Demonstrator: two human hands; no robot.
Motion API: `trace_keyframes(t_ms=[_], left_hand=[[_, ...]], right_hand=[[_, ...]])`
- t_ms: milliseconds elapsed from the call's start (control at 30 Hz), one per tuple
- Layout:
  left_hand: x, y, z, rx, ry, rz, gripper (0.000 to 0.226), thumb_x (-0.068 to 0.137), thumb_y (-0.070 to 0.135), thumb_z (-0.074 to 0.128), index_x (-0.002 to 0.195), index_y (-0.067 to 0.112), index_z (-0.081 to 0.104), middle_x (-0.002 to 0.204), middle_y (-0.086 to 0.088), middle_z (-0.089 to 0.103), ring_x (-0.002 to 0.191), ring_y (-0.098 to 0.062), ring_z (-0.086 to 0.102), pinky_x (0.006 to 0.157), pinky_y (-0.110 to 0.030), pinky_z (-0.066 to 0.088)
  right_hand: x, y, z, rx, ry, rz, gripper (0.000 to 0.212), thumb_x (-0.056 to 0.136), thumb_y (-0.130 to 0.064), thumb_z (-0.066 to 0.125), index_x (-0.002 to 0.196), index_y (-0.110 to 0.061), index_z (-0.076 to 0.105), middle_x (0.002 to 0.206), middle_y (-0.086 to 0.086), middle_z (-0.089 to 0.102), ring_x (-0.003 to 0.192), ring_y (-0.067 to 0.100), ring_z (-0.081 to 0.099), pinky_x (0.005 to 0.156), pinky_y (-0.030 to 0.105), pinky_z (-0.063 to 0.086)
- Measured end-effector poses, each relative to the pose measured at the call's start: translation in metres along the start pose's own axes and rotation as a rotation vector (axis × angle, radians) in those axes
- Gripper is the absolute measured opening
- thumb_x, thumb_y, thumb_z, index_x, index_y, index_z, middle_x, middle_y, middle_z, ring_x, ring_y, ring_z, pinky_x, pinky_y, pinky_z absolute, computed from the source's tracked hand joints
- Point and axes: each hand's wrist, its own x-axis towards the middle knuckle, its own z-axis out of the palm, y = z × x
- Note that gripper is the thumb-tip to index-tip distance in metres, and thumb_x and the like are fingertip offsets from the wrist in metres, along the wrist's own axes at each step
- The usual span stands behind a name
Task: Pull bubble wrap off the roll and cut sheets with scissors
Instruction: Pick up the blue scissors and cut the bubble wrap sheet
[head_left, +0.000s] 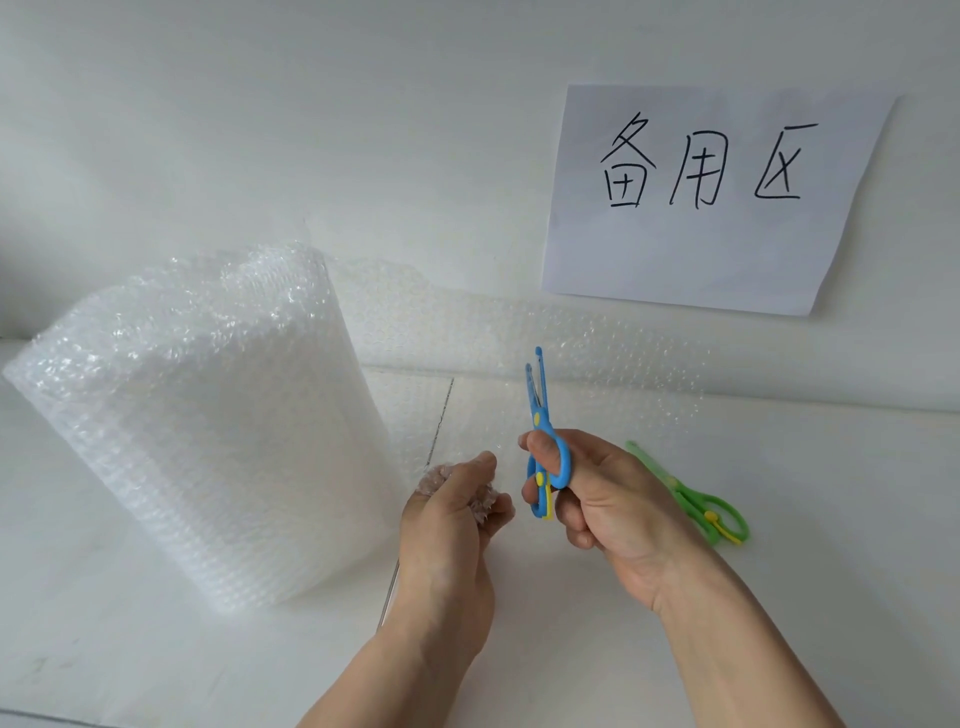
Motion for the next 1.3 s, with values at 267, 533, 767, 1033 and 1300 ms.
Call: trace_keyframes(t_ms=[267,533,767,1033,1300], left_hand=[[-0.0003,0.0004,0.0001,-0.004,0.007,-0.013,0.018,0.087,0.007,0.065,0.072,0.010,0.055,0.062,-0.003,0.048,0.064,-0.021,0.051,0.072,-0.034,0.051],[-0.0005,0.0006,0.0008,-0.033,-0.079,-0.070,0.008,0.089,0.014,0.067,0.085,0.008,0.064,0.076,-0.002,0.065,0.088,-0.024,0.065,0.092,-0.038,0.053],[-0.0040,0.0048,0.0015,0.060,-0.208,-0.135,0.017,0.095,0.016,0.060,0.081,0.007,0.063,0.072,-0.009,0.069,0.064,-0.015,0.067,0.081,-0.038,0.053],[-0.0049,0.0048,0.0020,0.108,-0.234,-0.122,0.004,0.091,0.008,0.063,0.093,0.007,0.061,0.077,-0.010,0.071,0.072,-0.020,0.068,0.084,-0.038,0.054],[-0.0047,0.0029,0.0022,0.113,-0.208,-0.109,0.026,0.086,0.002,0.068,0.107,0.008,0.054,0.079,-0.015,0.071,0.071,-0.023,0.063,0.069,-0.033,0.054]], right_hand=[[0.0039,0.0010,-0.0009,-0.015,0.013,-0.004,0.037,0.070,-0.050,0.074,0.094,-0.021,0.074,0.069,0.003,0.064,0.039,0.006,0.032,0.042,0.019,0.027],[0.0050,0.0000,-0.0014,0.086,-0.014,-0.009,0.072,0.054,-0.060,0.073,0.103,-0.008,0.069,0.065,0.002,0.064,0.046,0.011,0.023,0.044,0.021,0.021],[0.0037,-0.0008,-0.0048,0.093,-0.034,-0.012,0.073,0.057,-0.061,0.072,0.108,-0.008,0.067,0.068,0.003,0.066,0.054,0.013,0.024,0.045,0.021,0.023],[0.0012,-0.0037,-0.0081,0.033,-0.038,-0.029,0.067,0.060,-0.061,0.070,0.105,-0.012,0.068,0.073,0.006,0.068,0.048,0.012,0.032,0.044,0.022,0.025],[0.0019,-0.0019,-0.0056,0.070,-0.046,-0.041,0.065,0.060,-0.061,0.070,0.103,-0.012,0.070,0.073,0.006,0.069,0.048,0.011,0.031,0.045,0.022,0.025]])
